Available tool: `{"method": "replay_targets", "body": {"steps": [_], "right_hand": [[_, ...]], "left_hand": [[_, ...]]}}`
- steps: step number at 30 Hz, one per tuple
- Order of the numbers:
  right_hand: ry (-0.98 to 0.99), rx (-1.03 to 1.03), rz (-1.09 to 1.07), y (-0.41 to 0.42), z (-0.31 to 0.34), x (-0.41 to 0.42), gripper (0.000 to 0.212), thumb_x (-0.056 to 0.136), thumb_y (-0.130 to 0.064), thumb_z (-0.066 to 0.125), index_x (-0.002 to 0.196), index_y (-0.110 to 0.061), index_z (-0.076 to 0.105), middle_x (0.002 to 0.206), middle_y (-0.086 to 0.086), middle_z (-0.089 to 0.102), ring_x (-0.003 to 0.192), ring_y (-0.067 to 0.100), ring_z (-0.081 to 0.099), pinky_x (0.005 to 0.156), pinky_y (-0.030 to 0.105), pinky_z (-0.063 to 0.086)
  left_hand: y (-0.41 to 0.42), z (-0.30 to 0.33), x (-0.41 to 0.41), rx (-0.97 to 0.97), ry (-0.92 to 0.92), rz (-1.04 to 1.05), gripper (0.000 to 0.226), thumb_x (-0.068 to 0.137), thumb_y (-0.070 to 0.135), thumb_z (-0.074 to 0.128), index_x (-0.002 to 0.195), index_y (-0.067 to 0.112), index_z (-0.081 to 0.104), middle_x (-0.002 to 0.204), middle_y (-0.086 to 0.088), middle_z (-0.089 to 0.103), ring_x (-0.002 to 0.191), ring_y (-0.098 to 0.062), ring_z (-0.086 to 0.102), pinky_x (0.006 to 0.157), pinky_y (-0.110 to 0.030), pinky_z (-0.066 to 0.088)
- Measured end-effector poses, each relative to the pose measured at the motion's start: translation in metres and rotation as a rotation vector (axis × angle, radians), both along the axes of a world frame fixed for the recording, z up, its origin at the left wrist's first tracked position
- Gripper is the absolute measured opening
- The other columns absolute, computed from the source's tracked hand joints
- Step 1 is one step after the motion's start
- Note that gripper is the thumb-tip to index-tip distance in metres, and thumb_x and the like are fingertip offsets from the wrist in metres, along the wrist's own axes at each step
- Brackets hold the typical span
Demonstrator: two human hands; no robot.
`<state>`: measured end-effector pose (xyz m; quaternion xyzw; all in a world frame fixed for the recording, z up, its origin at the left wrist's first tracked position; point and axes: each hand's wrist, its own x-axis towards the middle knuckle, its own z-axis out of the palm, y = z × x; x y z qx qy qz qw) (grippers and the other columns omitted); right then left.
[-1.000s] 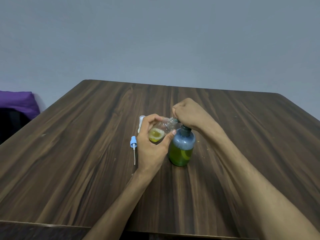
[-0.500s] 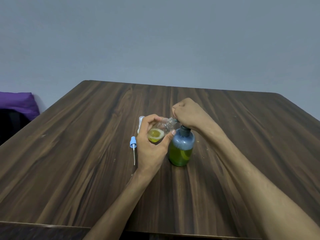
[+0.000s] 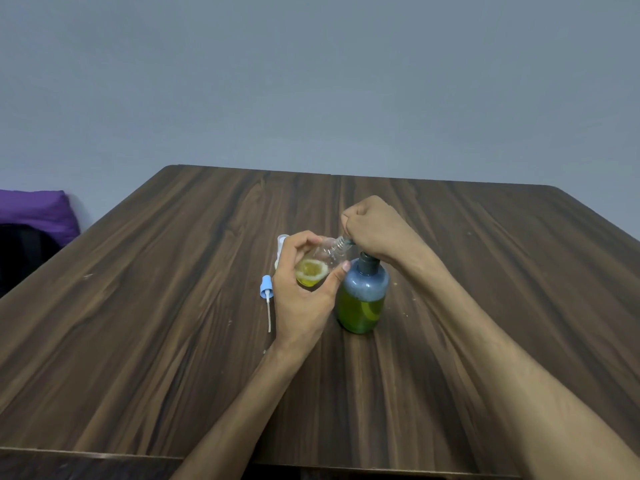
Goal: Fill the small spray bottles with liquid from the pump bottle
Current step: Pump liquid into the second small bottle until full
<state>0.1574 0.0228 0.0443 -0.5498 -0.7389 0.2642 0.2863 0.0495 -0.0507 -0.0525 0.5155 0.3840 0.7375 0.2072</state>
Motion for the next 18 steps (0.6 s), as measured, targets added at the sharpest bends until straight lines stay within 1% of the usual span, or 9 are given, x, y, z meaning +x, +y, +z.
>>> {"method": "replay_targets", "body": {"steps": [2,4,7,10,12,14,16,18], "right_hand": [[0.039,-0.009,0.017,0.000,0.002,0.002,0.026,0.072,-0.002,0.037,0.052,-0.018,0.033,0.044,-0.008,0.028,0.057,0.016,0.026,0.054,0.029,0.026],[0.071,-0.022,0.027,0.002,0.004,0.002,0.025,0.072,-0.001,0.035,0.053,-0.017,0.033,0.044,-0.008,0.027,0.057,0.016,0.024,0.054,0.030,0.025],[0.042,-0.029,0.028,0.003,0.006,0.001,0.029,0.074,-0.001,0.035,0.051,-0.017,0.032,0.041,-0.010,0.027,0.056,0.018,0.027,0.056,0.032,0.029],[0.058,-0.032,0.037,0.006,0.008,0.001,0.027,0.074,0.000,0.035,0.052,-0.016,0.035,0.043,-0.008,0.028,0.053,0.016,0.026,0.051,0.028,0.026],[0.075,-0.045,0.034,0.009,0.004,0.002,0.028,0.073,0.002,0.036,0.050,-0.015,0.036,0.042,-0.008,0.029,0.053,0.016,0.026,0.051,0.027,0.024],[0.051,-0.062,0.019,0.010,-0.003,0.002,0.030,0.072,0.004,0.036,0.048,-0.014,0.037,0.038,-0.010,0.029,0.055,0.016,0.026,0.052,0.028,0.025],[0.031,-0.071,0.009,0.010,-0.006,0.002,0.027,0.071,0.002,0.037,0.048,-0.013,0.039,0.037,-0.011,0.031,0.057,0.017,0.028,0.054,0.029,0.027],[0.034,-0.053,0.022,0.006,-0.002,0.003,0.020,0.068,-0.004,0.036,0.051,-0.014,0.038,0.040,-0.009,0.030,0.058,0.018,0.028,0.055,0.029,0.027]], "left_hand": [[-0.001,0.000,0.000,0.005,0.006,0.005,0.050,0.080,-0.006,0.089,0.111,0.021,0.061,0.108,0.000,0.070,0.105,-0.018,0.070,0.093,-0.023,0.055],[0.000,0.000,0.000,0.006,0.012,0.005,0.049,0.080,-0.006,0.089,0.111,0.020,0.061,0.108,0.001,0.070,0.106,-0.019,0.070,0.093,-0.025,0.055],[0.001,0.000,-0.001,0.004,0.024,0.011,0.048,0.080,-0.005,0.089,0.112,0.019,0.061,0.108,0.000,0.069,0.105,-0.018,0.070,0.093,-0.024,0.054],[0.001,0.000,-0.001,0.016,0.028,0.011,0.049,0.079,-0.007,0.089,0.111,0.017,0.061,0.108,0.000,0.069,0.104,-0.013,0.069,0.092,-0.020,0.053],[0.001,-0.001,-0.001,0.012,0.028,0.014,0.048,0.080,-0.007,0.089,0.112,0.016,0.061,0.108,-0.001,0.069,0.105,-0.017,0.070,0.092,-0.022,0.053],[0.003,-0.003,-0.001,0.007,0.018,0.010,0.048,0.080,-0.006,0.089,0.112,0.015,0.061,0.109,0.000,0.070,0.105,-0.020,0.070,0.093,-0.025,0.054],[0.003,-0.003,-0.001,0.010,0.021,0.011,0.047,0.080,-0.006,0.089,0.113,0.013,0.061,0.108,0.003,0.070,0.104,-0.019,0.070,0.093,-0.027,0.055],[0.003,-0.003,-0.002,0.013,0.029,0.006,0.046,0.081,-0.006,0.089,0.113,0.011,0.062,0.107,0.006,0.069,0.105,-0.018,0.070,0.093,-0.025,0.055]]}}
